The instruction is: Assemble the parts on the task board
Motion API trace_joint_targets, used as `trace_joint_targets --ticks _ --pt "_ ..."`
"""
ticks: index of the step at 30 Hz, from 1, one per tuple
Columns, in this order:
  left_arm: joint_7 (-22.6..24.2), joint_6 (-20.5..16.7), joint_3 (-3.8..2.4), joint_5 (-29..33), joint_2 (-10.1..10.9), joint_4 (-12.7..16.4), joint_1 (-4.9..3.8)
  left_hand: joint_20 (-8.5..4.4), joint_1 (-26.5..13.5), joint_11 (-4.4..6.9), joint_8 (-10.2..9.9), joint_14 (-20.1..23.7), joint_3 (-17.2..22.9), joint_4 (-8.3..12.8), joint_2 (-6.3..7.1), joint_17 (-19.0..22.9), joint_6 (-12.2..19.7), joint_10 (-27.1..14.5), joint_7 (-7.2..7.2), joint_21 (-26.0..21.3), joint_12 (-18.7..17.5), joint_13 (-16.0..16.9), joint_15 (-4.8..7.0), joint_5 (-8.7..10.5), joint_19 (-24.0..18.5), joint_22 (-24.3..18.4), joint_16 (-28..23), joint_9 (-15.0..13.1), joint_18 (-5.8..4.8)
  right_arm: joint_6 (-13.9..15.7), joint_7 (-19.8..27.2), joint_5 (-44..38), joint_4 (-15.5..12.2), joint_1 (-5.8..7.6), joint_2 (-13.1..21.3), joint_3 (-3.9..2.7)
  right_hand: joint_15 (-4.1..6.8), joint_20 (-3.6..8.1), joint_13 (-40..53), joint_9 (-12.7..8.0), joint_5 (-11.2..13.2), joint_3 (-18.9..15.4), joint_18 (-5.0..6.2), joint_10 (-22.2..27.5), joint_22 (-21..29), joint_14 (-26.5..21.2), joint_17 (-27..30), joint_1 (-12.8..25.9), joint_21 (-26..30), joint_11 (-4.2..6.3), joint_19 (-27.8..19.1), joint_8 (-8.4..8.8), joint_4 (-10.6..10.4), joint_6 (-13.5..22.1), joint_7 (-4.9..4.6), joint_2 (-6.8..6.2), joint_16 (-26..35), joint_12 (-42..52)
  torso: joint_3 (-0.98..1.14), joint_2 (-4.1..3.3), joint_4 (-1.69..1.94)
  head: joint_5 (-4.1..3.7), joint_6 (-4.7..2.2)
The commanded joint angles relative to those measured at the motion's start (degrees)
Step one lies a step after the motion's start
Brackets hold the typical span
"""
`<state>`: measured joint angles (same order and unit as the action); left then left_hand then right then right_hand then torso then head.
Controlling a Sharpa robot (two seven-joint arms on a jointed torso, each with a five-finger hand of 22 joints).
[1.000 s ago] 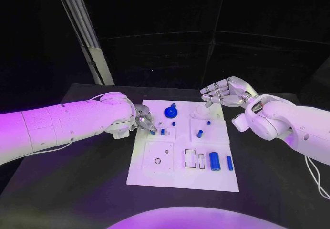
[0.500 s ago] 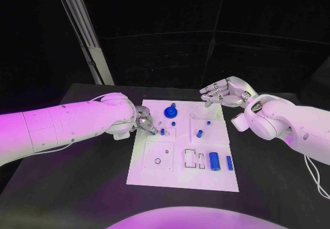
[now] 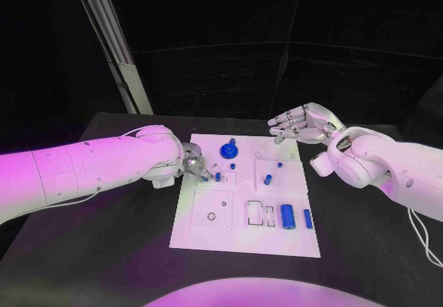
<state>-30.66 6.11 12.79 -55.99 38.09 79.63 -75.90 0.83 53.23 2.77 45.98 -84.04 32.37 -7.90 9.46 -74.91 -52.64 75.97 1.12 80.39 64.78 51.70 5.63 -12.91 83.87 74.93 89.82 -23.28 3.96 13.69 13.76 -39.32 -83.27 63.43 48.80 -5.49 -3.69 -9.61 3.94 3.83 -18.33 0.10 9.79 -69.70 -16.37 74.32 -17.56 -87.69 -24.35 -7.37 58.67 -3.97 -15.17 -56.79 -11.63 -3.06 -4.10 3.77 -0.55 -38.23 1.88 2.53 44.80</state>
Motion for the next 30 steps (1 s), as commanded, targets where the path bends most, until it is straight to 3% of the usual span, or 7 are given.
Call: trace_joint_targets --ticks 1,8,14,18,25,28,30 --pt "-0.4 -0.2 0.01 0.0 0.0 -0.2 -0.01 -0.39 -0.9 -0.03 -0.3 -6.0 -1.4 -0.8 0.09 -15.1 -0.4 0.3 0.02 0.1 0.2 0.0 0.27 0.38 1.5 2.8 0.2 0.2 -1.01 -0.4 0.5 0.0 -0.1 0.1 0.0 -0.03 -0.25 -0.31 -0.1 -0.1 -0.3 0.1 0.58 0.5 0.1 0.0 0.1 -0.2 0.4 0.03 0.2 0.33 0.2 0.4 0.11 0.56 0.2 -0.1 0.02 -0.01 -0.01 -0.05 -0.07" --pt "-0.2 -0.9 0.0 0.1 0.0 -0.2 -0.01 -0.3 -0.8 -0.12 -0.6 -6.0 -8.2 -3.2 0.67 -15.1 -0.7 0.0 0.09 -0.2 -0.5 -0.7 0.2 0.24 1.3 2.6 0.2 0.8 -0.94 -0.3 0.4 0.0 0.0 0.1 0.0 -0.03 -0.34 -0.37 -0.1 -0.1 -0.4 0.0 0.55 0.7 0.2 -0.1 0.1 0.0 0.5 -0.08 0.2 0.41 0.2 0.7 0.0 0.47 0.3 -0.1 -0.01 -0.03 -0.03 -0.16 -0.1" --pt "2.7 -2.9 0.0 0.8 0.3 0.2 -0.01 -0.31 0.2 -0.18 -0.7 -6.0 -13.0 -5.1 -0.16 -15.1 -0.5 -0.5 0.17 -0.7 -1.2 -1.6 0.19 0.22 1.1 2.1 0.2 1.1 -0.8 -0.3 0.4 0.0 0.0 0.1 -0.1 -0.03 -0.36 -0.38 -0.1 -0.1 -0.4 0.0 0.55 0.7 0.2 -0.2 0.1 0.0 0.6 -0.09 0.2 0.42 0.2 0.7 -0.02 0.46 0.3 -0.1 -0.01 0.01 0.05 -0.17 -0.05" --pt "5.4 -5.7 0.0 1.9 0.7 0.5 -0.02 -0.14 0.8 -0.57 -1.0 -6.0 -15.9 -6.6 -0.54 -15.1 1.1 -2.6 0.68 -2.6 -3.9 -5.2 -0.06 0.19 0.2 0.0 0.2 1.3 -0.32 -0.3 0.4 0.0 0.0 0.09 -0.1 -0.03 -0.4 -0.41 -0.1 -0.1 -0.4 -0.1 0.54 0.8 0.2 -0.2 0.1 0.1 0.6 -0.14 0.2 0.43 0.2 0.8 -0.06 0.41 0.3 -0.1 0.0 0.01 0.08 -0.2 -0.1" --pt "9.7 -10.7 -0.01 2.9 2.2 1.4 -0.02 0.06 2.5 -0.93 -0.9 -6.0 -18.9 -8.2 -1.62 -15.1 2.6 -4.3 1.09 -4.1 -5.7 -7.9 -0.3 0.1 -0.4 -1.5 0.2 1.4 0.05 -0.4 0.4 0.0 0.0 0.09 0.0 -0.03 -0.4 -0.41 -0.1 -0.1 -0.4 -0.1 0.54 0.8 0.2 -0.2 0.1 0.1 0.6 -0.14 0.2 0.43 0.2 0.8 -0.06 0.41 0.3 -0.1 0.02 0.02 0.01 -0.31 -0.2" --pt "12.7 -11.6 -0.02 3.3 2.9 1.9 -0.03 0.29 4.7 -1.28 -0.8 -6.0 -19.9 -8.1 -1.95 -15.0 3.8 -6.2 1.48 -6.2 -7.7 -10.9 -0.56 0.02 -1.3 -3.8 0.2 1.4 0.56 -0.3 0.4 0.0 0.1 0.09 0.1 -0.02 -0.4 -0.41 -0.1 -0.1 -0.4 -0.1 0.54 0.8 0.2 -0.2 0.1 0.1 0.6 -0.14 0.2 0.43 0.2 0.8 -0.06 0.41 0.3 -0.1 -0.02 0.06 0.07 -0.39 -0.26" --pt "14.5 -12.5 -0.03 3.4 3.3 2.4 -0.05 0.57 6.4 -1.66 -0.8 -4.7 -20.4 -8.0 -2.09 -10.8 4.8 -9.7 1.94 -11.3 -11.8 -16.4 -0.87 0.0 -3.6 -9.4 -2.4 1.4 1.8 -0.3 0.4 0.0 0.1 0.09 0.1 -0.02 -0.4 -0.41 -0.1 -0.1 -0.4 -0.1 0.54 0.8 0.2 -0.2 0.1 0.1 0.6 -0.14 0.2 0.43 0.2 0.8 -0.06 0.41 0.3 -0.1 -0.02 0.07 0.12 -0.5 -0.32"
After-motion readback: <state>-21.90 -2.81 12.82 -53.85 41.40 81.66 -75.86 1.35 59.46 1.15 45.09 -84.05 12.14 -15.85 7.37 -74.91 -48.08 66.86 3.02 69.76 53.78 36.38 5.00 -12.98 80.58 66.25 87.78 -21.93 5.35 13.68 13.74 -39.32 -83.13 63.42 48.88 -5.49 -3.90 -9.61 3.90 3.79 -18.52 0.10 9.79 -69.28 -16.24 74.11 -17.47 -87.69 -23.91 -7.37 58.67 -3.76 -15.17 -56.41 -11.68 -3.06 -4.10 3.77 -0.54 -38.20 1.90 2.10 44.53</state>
